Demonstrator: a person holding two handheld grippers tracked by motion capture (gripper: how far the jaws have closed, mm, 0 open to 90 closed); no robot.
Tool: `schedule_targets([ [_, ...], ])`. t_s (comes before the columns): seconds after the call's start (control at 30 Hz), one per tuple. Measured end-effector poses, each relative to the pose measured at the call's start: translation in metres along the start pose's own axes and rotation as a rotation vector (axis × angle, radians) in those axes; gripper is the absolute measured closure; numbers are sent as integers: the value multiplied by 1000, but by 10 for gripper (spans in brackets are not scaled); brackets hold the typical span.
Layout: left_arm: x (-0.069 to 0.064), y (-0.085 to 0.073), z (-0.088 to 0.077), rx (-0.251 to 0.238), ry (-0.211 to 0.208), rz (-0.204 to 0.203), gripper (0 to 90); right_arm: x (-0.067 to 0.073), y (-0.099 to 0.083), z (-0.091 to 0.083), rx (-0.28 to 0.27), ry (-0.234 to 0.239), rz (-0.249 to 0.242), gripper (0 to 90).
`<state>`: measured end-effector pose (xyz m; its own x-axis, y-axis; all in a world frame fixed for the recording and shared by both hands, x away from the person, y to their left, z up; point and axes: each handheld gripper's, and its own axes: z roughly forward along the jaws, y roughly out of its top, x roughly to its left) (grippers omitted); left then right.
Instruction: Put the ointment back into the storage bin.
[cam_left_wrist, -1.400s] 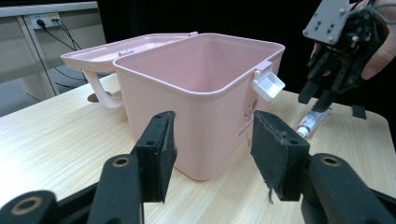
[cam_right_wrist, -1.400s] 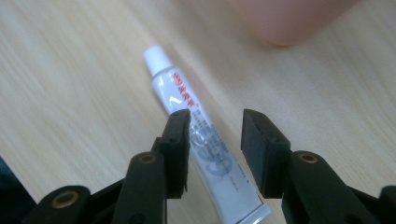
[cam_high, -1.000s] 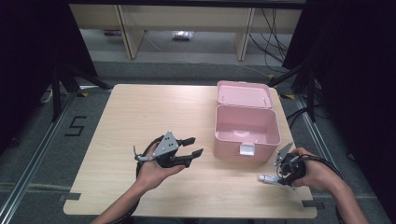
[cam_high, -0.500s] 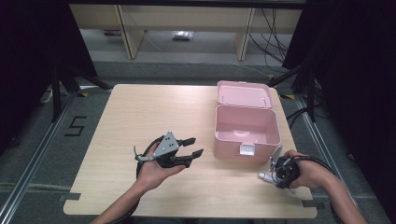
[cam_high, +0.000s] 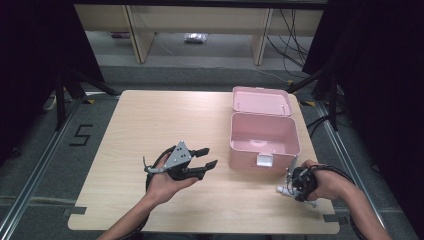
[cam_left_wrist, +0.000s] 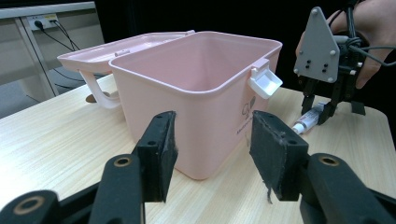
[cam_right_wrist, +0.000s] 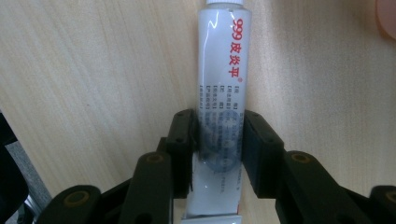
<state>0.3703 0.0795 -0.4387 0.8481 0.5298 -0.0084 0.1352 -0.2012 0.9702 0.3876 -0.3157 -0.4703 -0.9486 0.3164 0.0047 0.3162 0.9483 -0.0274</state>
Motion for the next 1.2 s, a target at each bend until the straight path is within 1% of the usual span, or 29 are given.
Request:
schedule_targets([
  [0.07,0,0,0,-1,1,1,499,0,0,0,2,-1,0,674],
  [0.17,0,0,0,-2,0,1,501,1,0,0,4,-17,4,710],
  [0.2,0,0,0,-1,0,0,501,0,1,0,7,-26,-4,711],
  [0.23,0,-1,0,2,0,-1,501,-1,0,0,12,-31,-28,712],
  [0.3,-1,-1,0,1,-2,-2,502,0,0,0,12,-43,-30,713],
  [0.33,-1,-1,0,2,-3,-1,503,-1,0,0,10,-35,-30,713],
  [0.4,-1,-1,0,2,-3,1,504,-2,-1,0,2,-44,-29,714],
  [0.43,-1,-1,0,2,-3,1,505,-1,-1,-1,-2,-42,-24,714],
  [0.47,-1,-1,0,2,-3,1,505,-2,-2,-2,-6,-40,-33,714],
  [0.5,-1,-1,0,2,-3,1,506,-1,-2,-3,-12,-40,-18,714],
  [0.53,-1,-2,1,2,-4,1,507,-1,-2,-5,-21,-41,-25,714],
  [0.57,-2,-2,1,2,-5,0,507,3,-1,-8,-28,-24,8,714],
  [0.67,-2,-2,1,3,-9,0,507,4,-1,-14,-36,-26,-11,714],
  [0.7,-3,-2,1,4,-9,0,507,5,0,-15,-41,-28,-9,714],
  [0.73,-2,-3,2,-8,-17,0,507,5,0,-17,-45,-29,-8,714],
  [0.8,-3,-4,2,-9,-16,-2,507,5,0,-20,-51,-27,-19,714],
  [0.87,-3,-5,1,-6,-17,-1,506,6,1,-22,-49,-23,-21,714],
  [0.9,-3,-5,0,8,-8,2,506,6,1,-23,-56,-23,-27,714],
  [0.93,-3,-5,0,8,-7,0,506,6,2,-24,-55,-23,-27,714],
  [1.0,-3,-6,-1,9,-6,-1,505,5,2,-26,-63,-18,-44,714],
  [1.13,-2,-6,-1,11,-5,-2,504,6,3,-31,-68,-19,-53,714],
  [1.17,-2,-6,-1,9,-5,-2,504,7,3,-32,-58,-14,-41,714],
  [1.2,-1,-7,-1,-4,-11,-4,504,8,3,-33,-47,-14,-27,714],
])
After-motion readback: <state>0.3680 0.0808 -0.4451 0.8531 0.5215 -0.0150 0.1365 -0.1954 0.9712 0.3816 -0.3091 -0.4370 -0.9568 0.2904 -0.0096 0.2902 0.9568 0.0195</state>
